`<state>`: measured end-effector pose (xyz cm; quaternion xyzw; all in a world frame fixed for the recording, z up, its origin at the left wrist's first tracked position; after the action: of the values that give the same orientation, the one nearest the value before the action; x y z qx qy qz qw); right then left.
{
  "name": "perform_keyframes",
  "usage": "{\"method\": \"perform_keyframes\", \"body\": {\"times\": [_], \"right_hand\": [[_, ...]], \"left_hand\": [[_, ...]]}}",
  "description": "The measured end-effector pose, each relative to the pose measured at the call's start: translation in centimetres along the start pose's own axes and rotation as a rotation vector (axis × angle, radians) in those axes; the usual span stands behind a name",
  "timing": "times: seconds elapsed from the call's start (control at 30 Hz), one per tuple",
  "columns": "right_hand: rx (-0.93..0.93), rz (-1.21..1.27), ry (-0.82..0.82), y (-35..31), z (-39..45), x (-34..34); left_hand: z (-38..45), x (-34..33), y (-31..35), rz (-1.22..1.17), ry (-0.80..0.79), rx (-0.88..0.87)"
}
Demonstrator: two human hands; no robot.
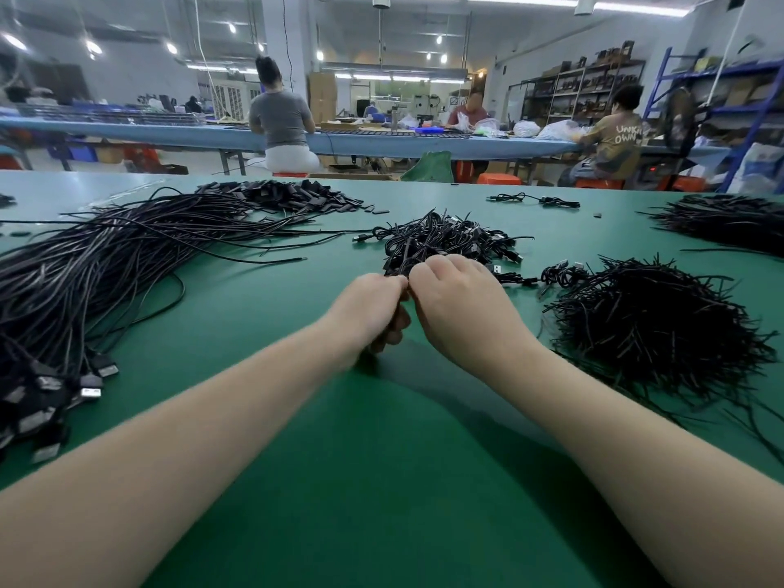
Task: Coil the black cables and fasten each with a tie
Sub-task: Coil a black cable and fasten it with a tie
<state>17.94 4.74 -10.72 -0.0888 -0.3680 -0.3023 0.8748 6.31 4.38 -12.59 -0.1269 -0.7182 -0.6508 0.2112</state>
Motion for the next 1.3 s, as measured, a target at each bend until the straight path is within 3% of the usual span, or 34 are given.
{"method": "perform_keyframes", "body": {"times": [0.1, 0.17, 0.23, 0.33, 0.4, 0.43, 0.63, 0.7, 0.77, 0.83, 0.97, 1.03, 1.13, 1.2, 1.3], "right_hand": [[0.247, -0.053, 0.033, -0.3, -0.3, 0.4], [0.152, 0.162, -0.037, -0.3, -0.1, 0.3], [-0.075, 0.427, -0.012, 0.4, 0.1, 0.3], [-0.351, 0.642, 0.107, 1.7, 0.1, 0.3], [-0.501, 0.768, 0.130, 2.2, 0.3, 0.3], [-0.540, 0.833, 0.125, 2.2, 0.4, 0.2], [-0.577, 1.027, 0.000, 1.8, 0.9, 0.3], [-0.551, 0.918, -0.007, 1.8, 1.1, 0.7], [-0.444, 0.669, 0.028, 1.6, 1.3, 1.2], [-0.300, 0.473, 0.076, 1.0, 1.4, 1.8], [0.193, 0.080, 0.133, -0.5, 0.9, 2.7], [0.274, 0.111, 0.083, -0.8, 0.3, 2.1], [-0.015, 0.411, 0.116, -0.3, 0.4, 1.6], [-0.231, 0.569, 0.198, 0.9, 0.6, 1.4], [-0.529, 0.910, 0.194, 1.6, 0.7, 0.8]], "left_hand": [[-1.2, 1.7, 0.6, 0.188, -0.330, 0.225], [-1.2, 3.4, 0.8, 0.274, -0.375, 0.217], [-0.6, 4.7, 1.0, 0.208, -0.273, 0.144], [-0.2, 6.1, 1.6, 0.274, 0.019, -0.283], [0.0, 5.8, 1.7, 0.396, 0.076, -0.578], [-0.1, 5.5, 1.8, 0.423, 0.081, -0.641], [-0.2, 5.2, 1.9, 0.385, 0.202, -0.724], [-0.3, 5.2, 2.0, 0.395, 0.235, -0.733], [-0.5, 4.5, 2.1, 0.363, 0.234, -0.669], [-0.5, 3.6, 2.3, 0.197, 0.135, -0.508], [-1.1, 3.2, 1.8, -0.425, -0.387, 0.122], [-1.4, 3.5, 1.6, -0.544, -0.492, 0.244], [-0.7, 3.9, 1.5, -0.474, -0.225, 0.157], [-0.1, 4.3, 1.8, -0.341, -0.050, -0.057], [-0.1, 4.6, 1.6, 0.088, 0.117, -0.456]]}}
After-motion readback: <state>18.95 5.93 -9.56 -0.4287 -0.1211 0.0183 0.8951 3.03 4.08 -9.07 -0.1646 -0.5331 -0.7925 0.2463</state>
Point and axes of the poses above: each hand's wrist, its own z-axis towards the middle knuckle, its own x-axis out of the back of the hand, y = z × x, the point moved 3 cm from there along z, towards the middle knuckle, and after that the axes turned 13 degrees about z, right-handed, at the moved point
